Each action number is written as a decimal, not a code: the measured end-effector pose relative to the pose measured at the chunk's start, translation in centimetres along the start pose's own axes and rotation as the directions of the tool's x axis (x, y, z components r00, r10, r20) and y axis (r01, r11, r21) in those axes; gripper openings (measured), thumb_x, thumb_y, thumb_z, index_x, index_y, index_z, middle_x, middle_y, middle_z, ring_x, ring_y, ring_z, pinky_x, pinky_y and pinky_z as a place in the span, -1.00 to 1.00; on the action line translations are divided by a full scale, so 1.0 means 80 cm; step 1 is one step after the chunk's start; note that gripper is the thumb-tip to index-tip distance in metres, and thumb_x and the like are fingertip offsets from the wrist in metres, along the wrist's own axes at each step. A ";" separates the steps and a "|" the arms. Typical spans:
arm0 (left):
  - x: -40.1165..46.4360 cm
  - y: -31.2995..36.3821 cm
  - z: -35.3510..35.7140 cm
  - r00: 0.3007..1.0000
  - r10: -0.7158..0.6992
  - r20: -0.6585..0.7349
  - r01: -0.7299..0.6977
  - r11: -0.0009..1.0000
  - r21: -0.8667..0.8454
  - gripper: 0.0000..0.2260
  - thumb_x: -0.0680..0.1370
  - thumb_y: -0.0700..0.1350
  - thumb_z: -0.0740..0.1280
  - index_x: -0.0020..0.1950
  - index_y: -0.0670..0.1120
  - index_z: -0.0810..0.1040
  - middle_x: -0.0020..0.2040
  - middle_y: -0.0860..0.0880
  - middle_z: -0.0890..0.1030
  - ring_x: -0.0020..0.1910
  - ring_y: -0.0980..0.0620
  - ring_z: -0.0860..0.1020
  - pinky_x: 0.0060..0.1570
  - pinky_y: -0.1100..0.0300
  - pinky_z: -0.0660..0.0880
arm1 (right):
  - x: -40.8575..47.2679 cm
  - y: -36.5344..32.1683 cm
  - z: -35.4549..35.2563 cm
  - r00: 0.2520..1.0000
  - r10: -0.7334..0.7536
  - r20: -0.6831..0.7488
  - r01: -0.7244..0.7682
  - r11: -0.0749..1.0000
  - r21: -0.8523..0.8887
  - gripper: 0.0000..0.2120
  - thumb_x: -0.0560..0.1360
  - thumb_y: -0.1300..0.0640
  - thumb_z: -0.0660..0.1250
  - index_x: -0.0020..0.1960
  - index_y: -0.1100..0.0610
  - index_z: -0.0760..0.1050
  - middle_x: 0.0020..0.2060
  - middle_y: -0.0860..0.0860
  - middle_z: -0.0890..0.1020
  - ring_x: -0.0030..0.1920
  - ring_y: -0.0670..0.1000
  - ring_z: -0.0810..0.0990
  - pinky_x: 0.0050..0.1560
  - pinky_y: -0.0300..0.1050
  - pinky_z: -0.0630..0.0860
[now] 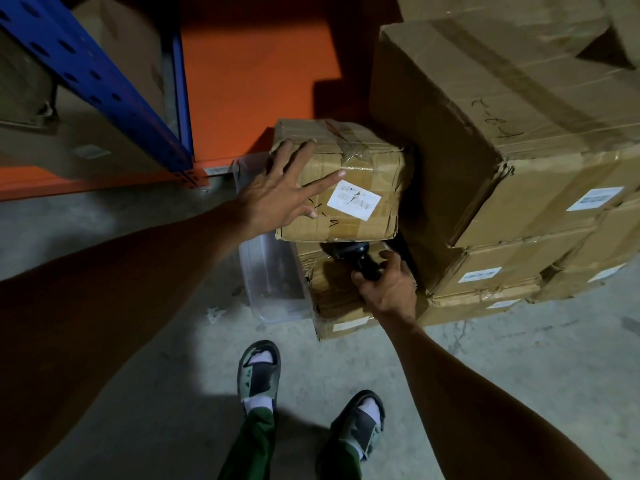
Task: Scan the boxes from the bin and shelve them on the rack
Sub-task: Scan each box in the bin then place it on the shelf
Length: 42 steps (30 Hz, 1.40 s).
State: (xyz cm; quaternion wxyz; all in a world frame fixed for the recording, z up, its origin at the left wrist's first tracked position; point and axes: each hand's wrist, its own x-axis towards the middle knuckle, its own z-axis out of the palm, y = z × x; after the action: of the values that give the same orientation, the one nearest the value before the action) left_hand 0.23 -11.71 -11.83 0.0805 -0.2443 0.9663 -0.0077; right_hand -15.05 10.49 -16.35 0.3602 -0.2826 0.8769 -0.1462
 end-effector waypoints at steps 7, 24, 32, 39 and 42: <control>-0.002 -0.004 0.003 0.990 -0.122 -0.073 0.115 0.990 -0.084 -0.01 0.45 0.37 0.31 0.62 0.02 -0.21 0.60 -0.30 -0.08 0.57 -0.32 -0.01 0.28 -0.29 0.43 | 0.029 -0.070 -0.050 0.969 -0.028 -0.244 0.141 0.878 0.458 -0.12 0.48 -0.44 0.25 0.65 -0.05 0.12 0.55 0.11 0.34 0.53 0.15 0.33 0.51 0.15 0.29; 0.033 -0.011 0.000 0.645 -0.752 0.135 0.292 0.079 -0.953 -0.43 0.33 0.41 0.44 0.26 0.18 0.56 0.26 0.17 0.57 0.28 0.18 0.47 0.24 0.24 0.41 | 0.102 -0.172 -0.062 0.950 -0.098 -0.297 0.241 0.836 0.494 -0.41 0.28 -0.52 0.47 0.22 -0.45 0.35 0.04 -0.31 0.53 0.04 -0.15 0.51 0.02 -0.17 0.38; 0.041 -0.033 -0.006 0.556 -0.727 0.403 0.325 -0.256 -0.911 -0.06 0.26 0.30 0.55 0.50 0.42 0.08 0.57 0.10 0.22 0.50 0.04 0.23 0.39 0.05 0.29 | 0.117 -0.182 -0.064 0.977 0.009 -0.211 0.136 0.741 0.658 -0.53 0.38 -0.20 0.55 0.21 -0.32 0.44 0.14 -0.21 0.64 0.21 -0.07 0.59 0.22 0.02 0.51; 0.039 -0.034 -0.009 0.593 -0.718 0.365 0.235 -0.280 -0.931 -0.29 0.37 0.04 0.58 0.47 0.10 0.40 0.24 0.11 0.53 0.22 0.11 0.50 -0.03 0.41 0.37 | 0.111 -0.195 -0.085 0.995 -0.010 -0.099 0.077 0.702 0.708 -0.40 0.40 0.02 0.57 0.38 -0.19 0.45 0.12 0.02 0.62 0.10 -0.03 0.66 0.18 -0.08 0.61; 0.022 -0.036 -0.024 0.613 -0.722 0.321 0.194 -0.256 -0.947 -0.31 0.41 -0.12 0.57 0.48 -0.05 0.38 -0.04 0.31 0.61 -0.04 0.45 0.56 -0.22 0.63 0.38 | 0.085 -0.199 -0.084 0.990 0.021 -0.139 0.075 0.755 0.651 -0.47 0.28 -0.17 0.54 0.19 -0.40 0.46 0.20 -0.01 0.59 0.24 0.11 0.56 0.31 0.16 0.53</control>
State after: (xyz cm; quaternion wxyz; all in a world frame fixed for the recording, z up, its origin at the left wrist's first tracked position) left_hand -0.24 -15.14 -10.08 -0.3100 -0.5773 0.4835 0.5803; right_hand -17.57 -5.90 -8.07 0.3730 -0.1408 0.7887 -0.4679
